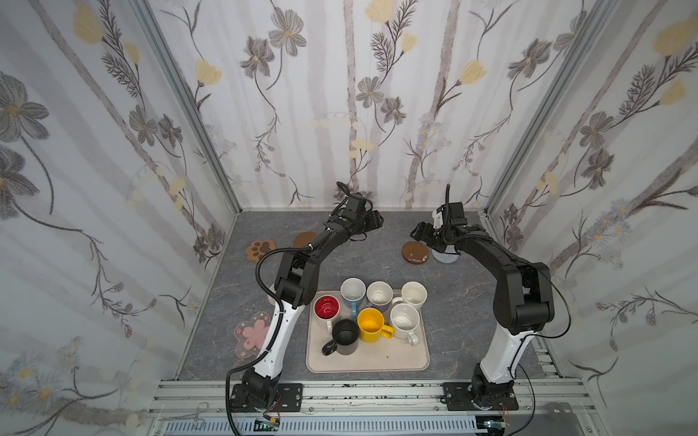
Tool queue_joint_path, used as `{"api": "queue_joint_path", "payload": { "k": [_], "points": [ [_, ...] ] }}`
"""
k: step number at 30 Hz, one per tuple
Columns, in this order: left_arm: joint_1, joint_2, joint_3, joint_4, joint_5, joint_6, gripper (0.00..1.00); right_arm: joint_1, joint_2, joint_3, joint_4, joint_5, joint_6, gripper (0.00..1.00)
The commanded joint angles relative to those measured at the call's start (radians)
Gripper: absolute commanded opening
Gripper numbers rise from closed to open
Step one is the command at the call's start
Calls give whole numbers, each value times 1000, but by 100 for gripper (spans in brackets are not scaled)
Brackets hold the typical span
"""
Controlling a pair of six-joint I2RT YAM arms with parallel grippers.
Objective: Place cups on coasters
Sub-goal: Move the coaster to the top-right of the table, then move the coaster to the top-center of the table.
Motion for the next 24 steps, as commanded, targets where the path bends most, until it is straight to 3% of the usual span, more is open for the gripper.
{"api": "queue_joint_path", "payload": {
  "k": [1, 11, 17, 24],
  "points": [
    [37, 16, -2, -6, -4, 24, 53, 16, -5, 30, 5, 3, -15, 79],
    [124, 81, 51, -6, -27, 36, 41, 96, 16, 125, -34, 19, -28, 78],
    [155, 110, 68, -6, -50, 61, 19, 126, 25, 137, -40, 21, -32, 80],
    [179, 150, 110, -8, -87, 75, 8, 149, 37, 137, -43, 23, -37, 80]
  ]
}}
